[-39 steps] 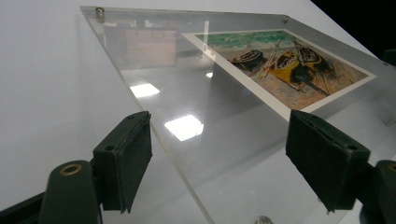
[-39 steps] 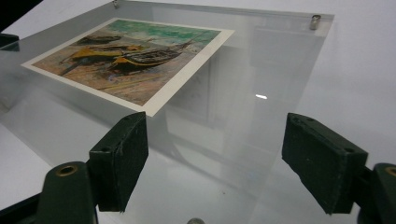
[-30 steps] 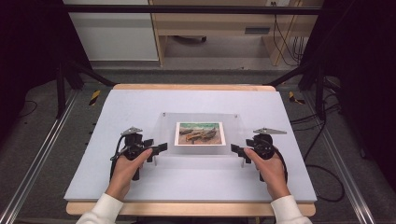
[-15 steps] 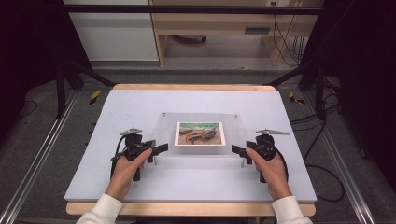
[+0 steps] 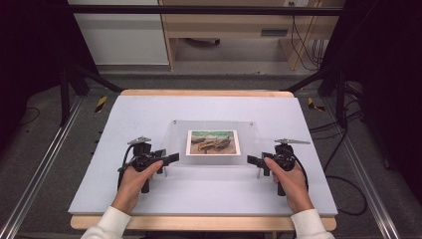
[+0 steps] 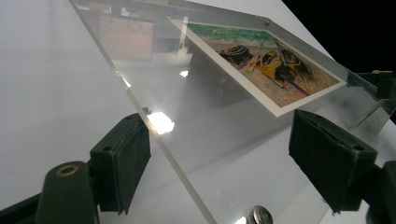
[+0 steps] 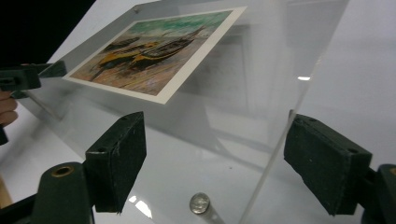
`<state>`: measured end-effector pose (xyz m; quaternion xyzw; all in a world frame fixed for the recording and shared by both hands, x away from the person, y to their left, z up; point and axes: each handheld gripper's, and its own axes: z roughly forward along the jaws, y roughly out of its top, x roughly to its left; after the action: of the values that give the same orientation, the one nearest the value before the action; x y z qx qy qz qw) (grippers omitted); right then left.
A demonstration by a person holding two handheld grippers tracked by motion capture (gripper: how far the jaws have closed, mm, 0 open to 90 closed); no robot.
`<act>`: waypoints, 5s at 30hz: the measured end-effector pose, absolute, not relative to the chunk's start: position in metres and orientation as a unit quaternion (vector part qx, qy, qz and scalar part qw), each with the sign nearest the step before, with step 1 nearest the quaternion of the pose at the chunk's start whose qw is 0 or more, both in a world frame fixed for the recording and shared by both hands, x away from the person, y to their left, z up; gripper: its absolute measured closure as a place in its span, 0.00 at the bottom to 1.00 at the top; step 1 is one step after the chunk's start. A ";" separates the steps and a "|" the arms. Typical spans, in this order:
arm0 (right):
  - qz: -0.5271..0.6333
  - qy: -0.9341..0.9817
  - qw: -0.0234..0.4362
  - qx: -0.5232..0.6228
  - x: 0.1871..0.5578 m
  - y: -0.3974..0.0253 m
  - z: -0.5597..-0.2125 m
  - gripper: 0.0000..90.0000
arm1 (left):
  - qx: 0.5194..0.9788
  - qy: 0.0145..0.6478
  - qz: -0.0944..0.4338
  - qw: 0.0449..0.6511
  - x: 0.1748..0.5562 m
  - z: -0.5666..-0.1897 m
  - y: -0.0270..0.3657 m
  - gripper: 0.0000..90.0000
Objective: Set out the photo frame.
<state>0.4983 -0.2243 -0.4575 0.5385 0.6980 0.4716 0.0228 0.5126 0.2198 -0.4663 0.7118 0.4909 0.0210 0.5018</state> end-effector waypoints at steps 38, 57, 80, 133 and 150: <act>0.462 0.711 0.062 0.526 0.490 -0.219 -0.453 0.25 | 0.717 0.481 0.042 0.503 0.505 -0.461 0.224 0.31; 0.448 0.736 0.109 0.495 0.472 -0.214 -0.444 0.27 | 0.728 0.465 0.070 0.499 0.487 -0.451 0.226 0.41; 0.436 0.749 0.152 0.476 0.448 -0.212 -0.439 0.35 | 0.741 0.447 0.098 0.491 0.468 -0.444 0.227 0.49; 0.407 0.768 0.231 0.437 0.408 -0.210 -0.438 0.53 | 0.758 0.419 0.153 0.476 0.430 -0.441 0.228 0.63; 0.409 0.766 0.236 0.436 0.401 -0.212 -0.439 0.60 | 0.755 0.423 0.161 0.474 0.422 -0.442 0.227 0.67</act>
<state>0.4014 -0.2124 -0.4394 0.4358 0.7662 0.4089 0.2361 0.4216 0.2273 -0.4420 0.7551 0.4232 0.1613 0.4739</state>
